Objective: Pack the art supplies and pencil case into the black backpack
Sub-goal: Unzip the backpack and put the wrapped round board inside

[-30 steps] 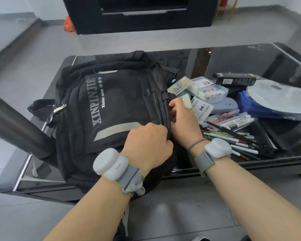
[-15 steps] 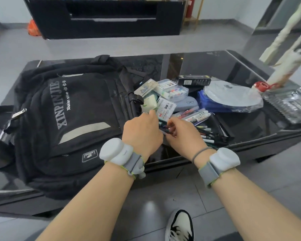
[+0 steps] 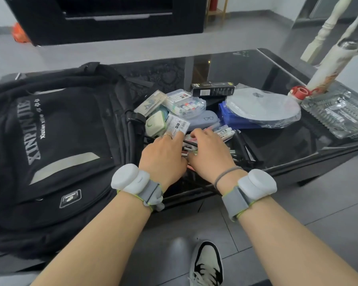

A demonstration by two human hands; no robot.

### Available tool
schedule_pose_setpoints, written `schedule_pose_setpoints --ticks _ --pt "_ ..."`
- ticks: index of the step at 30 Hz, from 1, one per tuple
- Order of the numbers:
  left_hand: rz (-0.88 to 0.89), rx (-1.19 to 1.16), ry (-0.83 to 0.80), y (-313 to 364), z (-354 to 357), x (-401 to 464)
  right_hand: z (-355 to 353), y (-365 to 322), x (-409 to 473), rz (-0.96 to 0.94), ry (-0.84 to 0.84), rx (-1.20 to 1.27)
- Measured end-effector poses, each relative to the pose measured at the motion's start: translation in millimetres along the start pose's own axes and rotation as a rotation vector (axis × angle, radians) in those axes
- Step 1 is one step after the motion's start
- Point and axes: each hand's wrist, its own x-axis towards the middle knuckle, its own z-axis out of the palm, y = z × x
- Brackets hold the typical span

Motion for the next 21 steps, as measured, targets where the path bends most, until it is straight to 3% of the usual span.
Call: schedule_pose_setpoints --ticks 11,16,21 --pt "0.03 0.055 -0.198 9.5 18.7 9.3 -27.5 44.6 11.3 0.271 0.143 -0.157" --pt "0.039 0.078 -0.245 10.9 25.1 8.5 -28.9 67.4 4.0 0.549 -0.133 -0.115" --pt "0.034 0.118 -0.219 11.3 28.3 3.1 -19.7 64.4 4.4 0.538 -0.173 -0.145"
